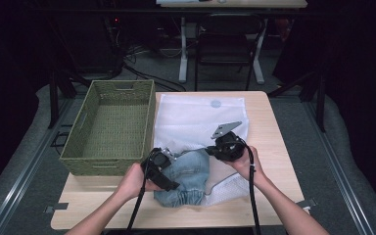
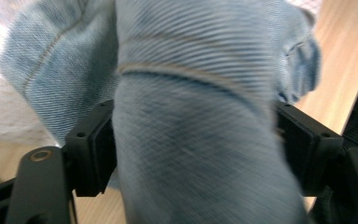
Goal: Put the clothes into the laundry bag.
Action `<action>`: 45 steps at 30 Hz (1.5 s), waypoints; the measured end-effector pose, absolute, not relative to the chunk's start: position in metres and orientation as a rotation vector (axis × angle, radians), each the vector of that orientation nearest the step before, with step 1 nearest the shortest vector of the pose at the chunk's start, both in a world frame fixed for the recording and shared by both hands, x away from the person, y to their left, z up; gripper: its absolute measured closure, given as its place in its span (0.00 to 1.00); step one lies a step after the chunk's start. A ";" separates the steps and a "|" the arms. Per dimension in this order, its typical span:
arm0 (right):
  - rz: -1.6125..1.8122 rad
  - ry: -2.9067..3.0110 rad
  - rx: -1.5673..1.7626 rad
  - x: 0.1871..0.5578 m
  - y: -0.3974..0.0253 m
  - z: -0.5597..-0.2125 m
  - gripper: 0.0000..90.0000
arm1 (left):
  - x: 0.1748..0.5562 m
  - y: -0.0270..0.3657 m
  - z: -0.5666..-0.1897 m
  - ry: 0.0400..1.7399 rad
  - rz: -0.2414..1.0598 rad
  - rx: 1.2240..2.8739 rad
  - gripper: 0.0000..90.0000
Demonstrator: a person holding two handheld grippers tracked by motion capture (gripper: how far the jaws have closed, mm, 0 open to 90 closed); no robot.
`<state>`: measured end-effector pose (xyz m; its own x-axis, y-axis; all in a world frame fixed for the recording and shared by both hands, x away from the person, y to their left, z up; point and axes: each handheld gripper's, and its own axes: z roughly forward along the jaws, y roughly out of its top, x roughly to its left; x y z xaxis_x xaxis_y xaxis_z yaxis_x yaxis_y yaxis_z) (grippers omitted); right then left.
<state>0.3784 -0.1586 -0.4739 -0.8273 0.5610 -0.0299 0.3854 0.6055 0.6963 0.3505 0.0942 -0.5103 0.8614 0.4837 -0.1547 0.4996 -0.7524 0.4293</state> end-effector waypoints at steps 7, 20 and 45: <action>1.026 2.600 0.772 0.378 -0.157 -0.476 0.98 | 0.345 0.091 -0.524 0.687 -0.083 2.484 0.67; 1.106 2.546 0.749 0.370 -0.154 -0.457 0.98 | 0.349 0.094 -0.494 0.831 -0.010 2.346 0.81; 1.106 2.581 0.781 0.375 -0.159 -0.467 0.98 | 0.346 0.095 -0.492 0.768 0.112 2.381 0.23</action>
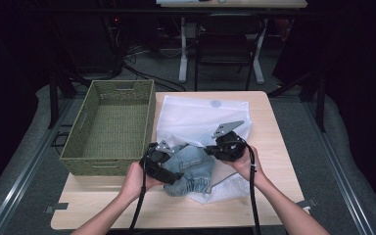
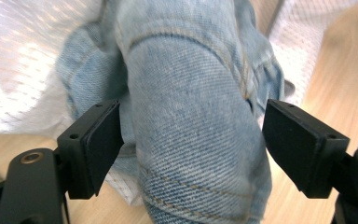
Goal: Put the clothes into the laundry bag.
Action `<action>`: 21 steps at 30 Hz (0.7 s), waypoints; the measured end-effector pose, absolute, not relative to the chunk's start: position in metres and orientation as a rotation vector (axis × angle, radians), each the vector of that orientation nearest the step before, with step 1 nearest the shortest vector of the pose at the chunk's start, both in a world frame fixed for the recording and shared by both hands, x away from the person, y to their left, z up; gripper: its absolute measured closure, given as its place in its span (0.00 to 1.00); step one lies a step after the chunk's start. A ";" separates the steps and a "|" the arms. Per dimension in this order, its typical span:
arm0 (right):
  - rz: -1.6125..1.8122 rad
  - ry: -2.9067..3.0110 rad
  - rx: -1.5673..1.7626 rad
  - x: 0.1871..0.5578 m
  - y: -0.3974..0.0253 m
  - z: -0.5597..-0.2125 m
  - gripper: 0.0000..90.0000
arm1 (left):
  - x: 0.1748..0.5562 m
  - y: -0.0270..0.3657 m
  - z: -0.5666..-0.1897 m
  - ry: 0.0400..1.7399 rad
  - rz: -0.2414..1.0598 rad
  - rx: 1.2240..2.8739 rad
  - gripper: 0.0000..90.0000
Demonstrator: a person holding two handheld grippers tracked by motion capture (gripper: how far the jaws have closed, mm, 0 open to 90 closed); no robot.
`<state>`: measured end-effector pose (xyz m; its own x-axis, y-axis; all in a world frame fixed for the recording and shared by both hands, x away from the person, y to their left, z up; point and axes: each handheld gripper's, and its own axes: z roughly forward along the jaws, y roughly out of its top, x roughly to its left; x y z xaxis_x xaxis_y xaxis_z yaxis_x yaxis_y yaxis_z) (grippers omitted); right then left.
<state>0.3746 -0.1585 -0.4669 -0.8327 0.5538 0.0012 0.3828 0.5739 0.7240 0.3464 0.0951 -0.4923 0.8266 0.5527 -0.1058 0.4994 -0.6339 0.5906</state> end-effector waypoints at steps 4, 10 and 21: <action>1.102 2.584 0.777 0.375 -0.158 -0.467 0.98 | 0.350 0.091 -0.501 0.759 0.061 2.395 0.34; 1.099 2.595 0.784 0.377 -0.157 -0.470 0.98 | 0.352 0.084 -0.510 0.729 0.065 2.386 0.74; 1.162 2.562 0.758 0.374 -0.152 -0.459 0.98 | 0.355 0.066 -0.498 0.783 0.159 2.330 0.84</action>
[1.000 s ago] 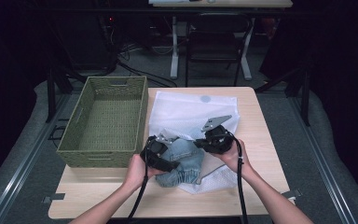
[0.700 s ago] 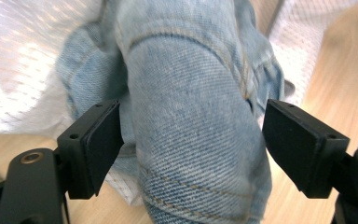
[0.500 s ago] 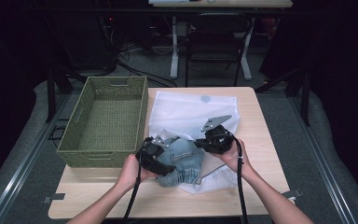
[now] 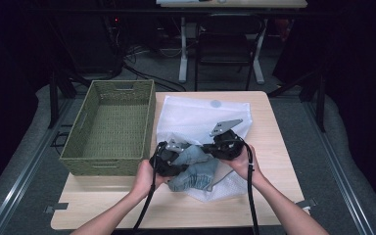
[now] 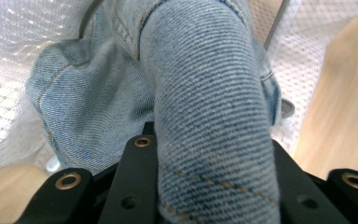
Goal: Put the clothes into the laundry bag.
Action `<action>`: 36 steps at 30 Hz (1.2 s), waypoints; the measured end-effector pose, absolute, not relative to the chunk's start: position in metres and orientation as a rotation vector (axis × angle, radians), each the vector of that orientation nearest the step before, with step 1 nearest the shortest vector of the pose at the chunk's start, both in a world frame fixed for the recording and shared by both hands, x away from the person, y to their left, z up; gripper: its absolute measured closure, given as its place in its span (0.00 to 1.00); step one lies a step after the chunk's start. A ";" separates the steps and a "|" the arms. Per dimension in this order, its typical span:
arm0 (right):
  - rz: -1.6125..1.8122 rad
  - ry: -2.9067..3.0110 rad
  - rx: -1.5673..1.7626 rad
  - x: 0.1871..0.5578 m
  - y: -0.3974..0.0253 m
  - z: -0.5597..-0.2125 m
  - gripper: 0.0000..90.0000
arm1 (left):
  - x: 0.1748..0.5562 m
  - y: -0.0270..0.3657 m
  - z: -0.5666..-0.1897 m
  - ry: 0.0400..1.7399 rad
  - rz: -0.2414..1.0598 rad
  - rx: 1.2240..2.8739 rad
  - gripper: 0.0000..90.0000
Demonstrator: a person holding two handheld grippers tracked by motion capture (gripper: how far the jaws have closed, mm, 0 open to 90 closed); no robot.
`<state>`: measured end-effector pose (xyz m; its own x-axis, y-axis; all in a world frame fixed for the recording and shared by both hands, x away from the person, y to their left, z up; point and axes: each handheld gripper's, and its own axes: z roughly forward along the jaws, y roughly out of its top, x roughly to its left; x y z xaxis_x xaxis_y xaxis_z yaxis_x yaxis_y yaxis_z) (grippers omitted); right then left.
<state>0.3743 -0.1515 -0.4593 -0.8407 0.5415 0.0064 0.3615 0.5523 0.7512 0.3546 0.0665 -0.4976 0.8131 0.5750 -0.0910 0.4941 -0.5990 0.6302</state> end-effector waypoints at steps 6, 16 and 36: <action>1.226 2.525 0.753 0.372 -0.151 -0.450 0.98 | 0.363 0.053 -0.492 0.817 0.174 2.283 0.83; 1.323 2.464 0.795 0.372 -0.161 -0.442 0.98 | 0.363 0.050 -0.486 0.837 0.243 2.191 0.83; 1.240 2.517 0.823 0.375 -0.164 -0.456 0.98 | 0.371 0.054 -0.504 0.789 0.183 2.254 0.28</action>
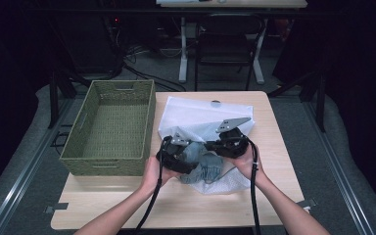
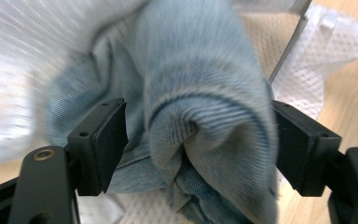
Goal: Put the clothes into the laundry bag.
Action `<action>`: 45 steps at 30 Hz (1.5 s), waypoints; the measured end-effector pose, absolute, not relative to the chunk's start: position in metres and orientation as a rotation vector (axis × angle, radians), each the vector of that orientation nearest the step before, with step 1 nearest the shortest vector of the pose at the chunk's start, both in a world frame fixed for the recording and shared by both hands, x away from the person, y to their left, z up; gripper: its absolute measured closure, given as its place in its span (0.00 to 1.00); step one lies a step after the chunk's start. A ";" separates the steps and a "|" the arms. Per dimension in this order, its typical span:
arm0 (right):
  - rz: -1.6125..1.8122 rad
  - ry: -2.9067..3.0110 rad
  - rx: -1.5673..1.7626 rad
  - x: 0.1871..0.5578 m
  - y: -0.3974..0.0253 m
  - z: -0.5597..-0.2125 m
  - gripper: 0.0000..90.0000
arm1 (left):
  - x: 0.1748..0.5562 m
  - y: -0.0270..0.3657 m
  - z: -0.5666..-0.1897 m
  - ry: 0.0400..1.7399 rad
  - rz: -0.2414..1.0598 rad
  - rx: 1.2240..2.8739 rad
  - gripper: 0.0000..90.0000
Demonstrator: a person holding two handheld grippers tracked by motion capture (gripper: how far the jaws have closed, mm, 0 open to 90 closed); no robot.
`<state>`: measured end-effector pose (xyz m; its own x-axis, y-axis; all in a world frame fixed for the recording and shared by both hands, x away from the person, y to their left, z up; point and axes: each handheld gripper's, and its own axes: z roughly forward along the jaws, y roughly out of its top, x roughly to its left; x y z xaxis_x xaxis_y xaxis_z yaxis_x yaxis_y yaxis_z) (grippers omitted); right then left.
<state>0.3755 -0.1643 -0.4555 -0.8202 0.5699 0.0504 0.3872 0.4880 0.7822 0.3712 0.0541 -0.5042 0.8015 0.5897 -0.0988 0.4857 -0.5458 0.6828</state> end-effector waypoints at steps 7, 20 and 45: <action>1.221 2.541 0.827 0.376 -0.162 -0.461 0.98 | 0.381 0.047 -0.532 0.762 0.068 2.225 0.60; 1.362 2.507 0.801 0.372 -0.156 -0.447 0.98 | 0.378 0.043 -0.513 0.871 0.264 2.063 0.84; 1.285 2.521 0.852 0.377 -0.167 -0.457 0.98 | 0.388 0.053 -0.536 0.805 0.128 2.075 0.49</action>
